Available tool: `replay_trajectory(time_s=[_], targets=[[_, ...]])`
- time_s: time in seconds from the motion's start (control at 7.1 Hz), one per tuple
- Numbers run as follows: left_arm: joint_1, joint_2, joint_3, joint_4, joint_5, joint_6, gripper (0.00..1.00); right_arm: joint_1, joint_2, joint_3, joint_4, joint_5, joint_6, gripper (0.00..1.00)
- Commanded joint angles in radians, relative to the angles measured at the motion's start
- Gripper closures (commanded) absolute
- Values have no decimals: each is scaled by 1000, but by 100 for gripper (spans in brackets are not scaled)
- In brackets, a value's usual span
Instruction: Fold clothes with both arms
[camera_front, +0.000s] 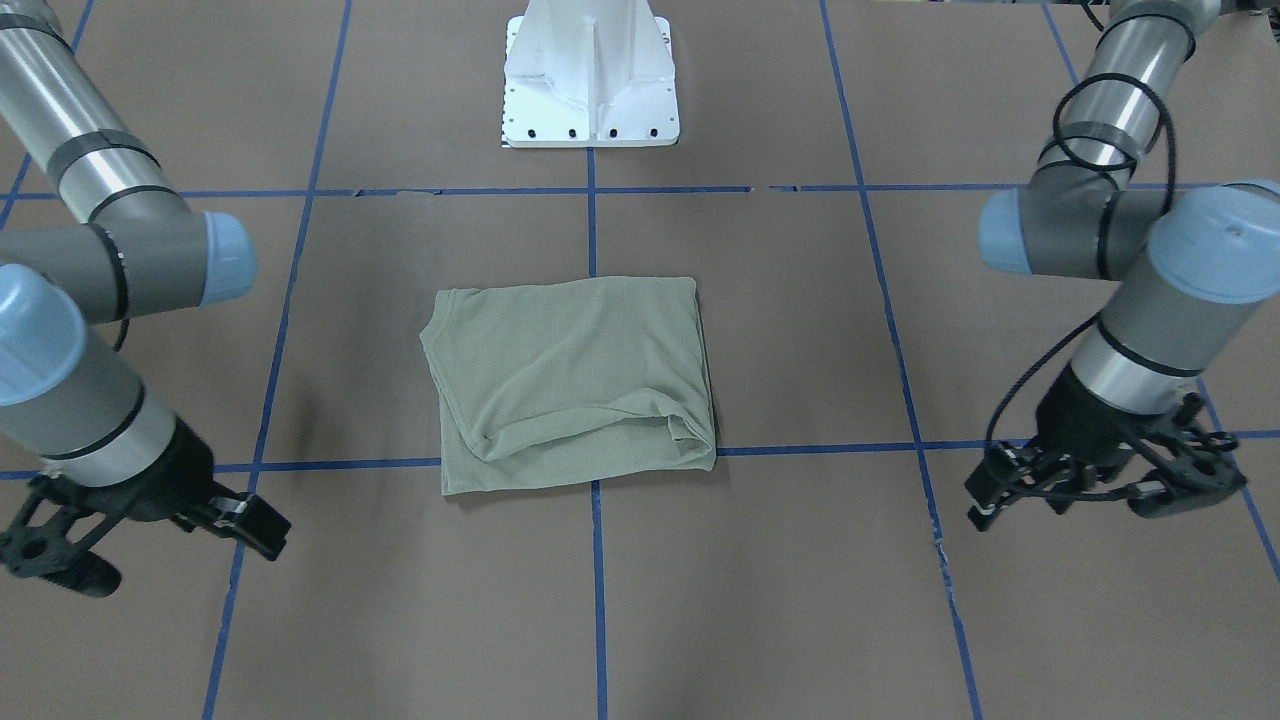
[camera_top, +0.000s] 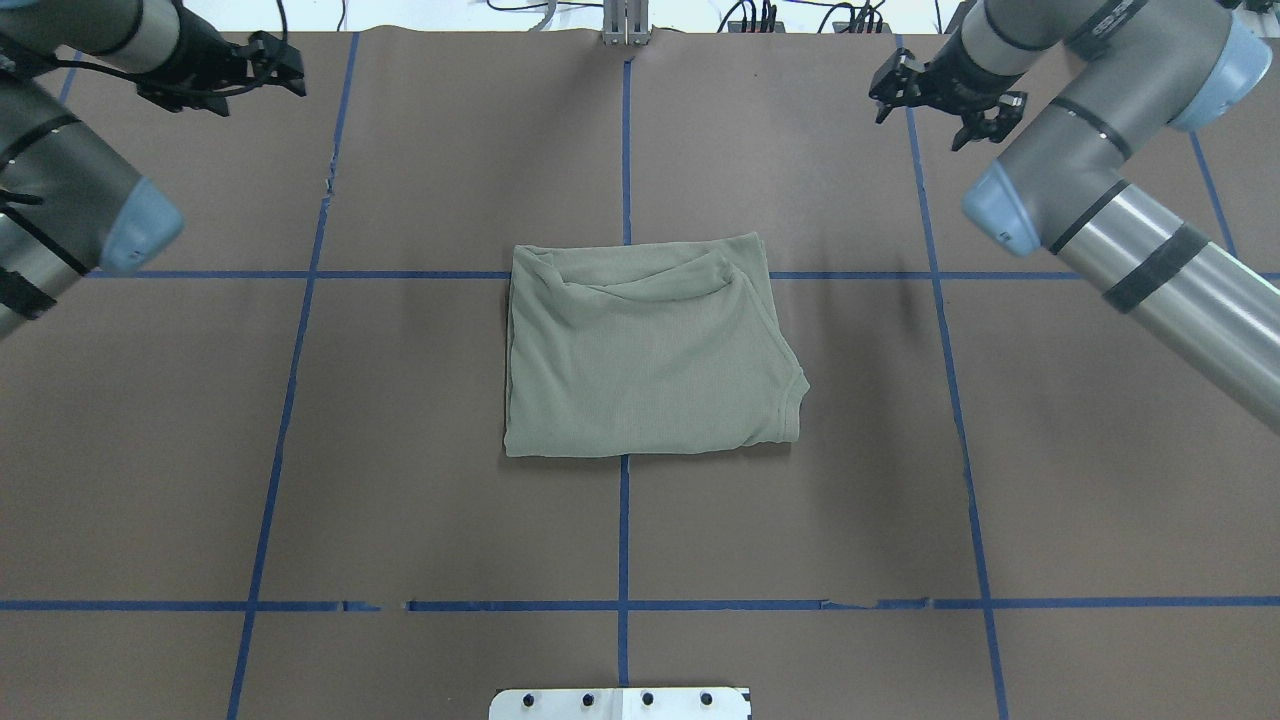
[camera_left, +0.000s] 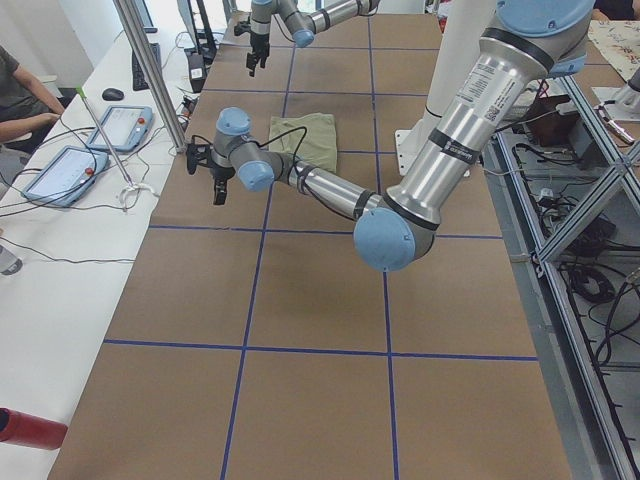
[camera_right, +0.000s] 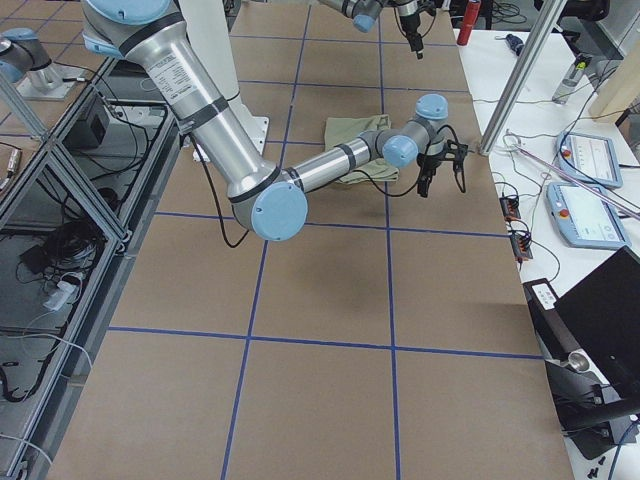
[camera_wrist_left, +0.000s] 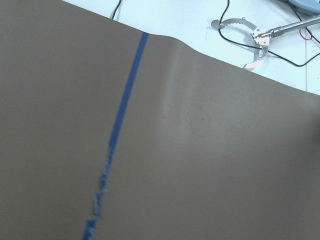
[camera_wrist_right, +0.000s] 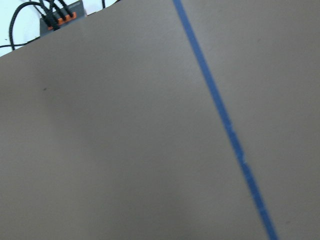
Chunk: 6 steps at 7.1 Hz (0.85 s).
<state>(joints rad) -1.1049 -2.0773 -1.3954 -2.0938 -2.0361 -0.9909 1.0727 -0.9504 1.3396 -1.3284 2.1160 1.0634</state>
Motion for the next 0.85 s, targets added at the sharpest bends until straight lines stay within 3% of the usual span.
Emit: replay_trajectory(time_s=[0.0,0.28,0.42,0.7], targets=[[-131,150,-99,93,-21,369,0,221,-103,3,-101,146,-471,0],[-254,293,-233,257,-56,768,0,387,-254,15,-132,209,-846,0],[-321,356,-243,259,-105,901,0,432,-331,63,-146,249,-912,0],[-439,452,-240,247,-173,1148,0,475,-485,261,-290,259,-1104,0]])
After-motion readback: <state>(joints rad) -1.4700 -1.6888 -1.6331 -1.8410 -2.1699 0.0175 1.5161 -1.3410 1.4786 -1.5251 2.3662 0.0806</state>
